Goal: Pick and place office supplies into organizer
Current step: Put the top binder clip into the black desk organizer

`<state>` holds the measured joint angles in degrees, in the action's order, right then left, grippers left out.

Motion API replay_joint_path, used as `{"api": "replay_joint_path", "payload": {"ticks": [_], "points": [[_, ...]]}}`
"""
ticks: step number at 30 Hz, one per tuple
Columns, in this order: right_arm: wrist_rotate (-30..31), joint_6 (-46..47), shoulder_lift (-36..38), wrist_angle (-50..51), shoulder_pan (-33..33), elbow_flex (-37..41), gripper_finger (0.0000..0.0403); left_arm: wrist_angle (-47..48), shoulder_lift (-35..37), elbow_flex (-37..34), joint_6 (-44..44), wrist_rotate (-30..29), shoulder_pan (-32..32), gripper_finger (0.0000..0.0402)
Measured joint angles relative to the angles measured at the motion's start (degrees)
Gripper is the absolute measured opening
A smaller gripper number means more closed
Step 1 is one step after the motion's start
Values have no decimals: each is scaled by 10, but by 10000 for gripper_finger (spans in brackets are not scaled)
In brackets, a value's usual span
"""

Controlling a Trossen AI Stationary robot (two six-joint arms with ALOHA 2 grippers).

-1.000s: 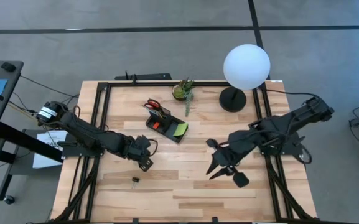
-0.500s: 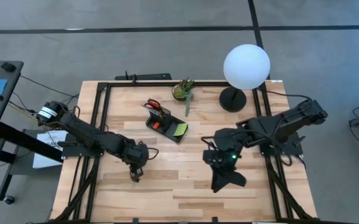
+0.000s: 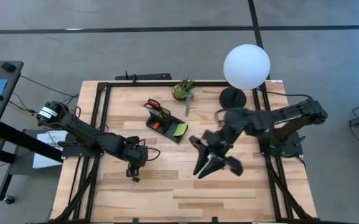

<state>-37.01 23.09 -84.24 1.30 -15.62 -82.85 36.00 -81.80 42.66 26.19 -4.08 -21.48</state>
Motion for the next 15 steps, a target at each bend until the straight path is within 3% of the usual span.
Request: {"api": "replay_joint_path", "payload": {"ticks": [4, 15], "points": [[12, -58, 30, -18, 0, 0, 76, -6, 0, -11, 5, 6, -9, 217], [27, -47, 32, -7, 0, 0, 76, -60, -1, -11, -1, -20, -13, 212]]}}
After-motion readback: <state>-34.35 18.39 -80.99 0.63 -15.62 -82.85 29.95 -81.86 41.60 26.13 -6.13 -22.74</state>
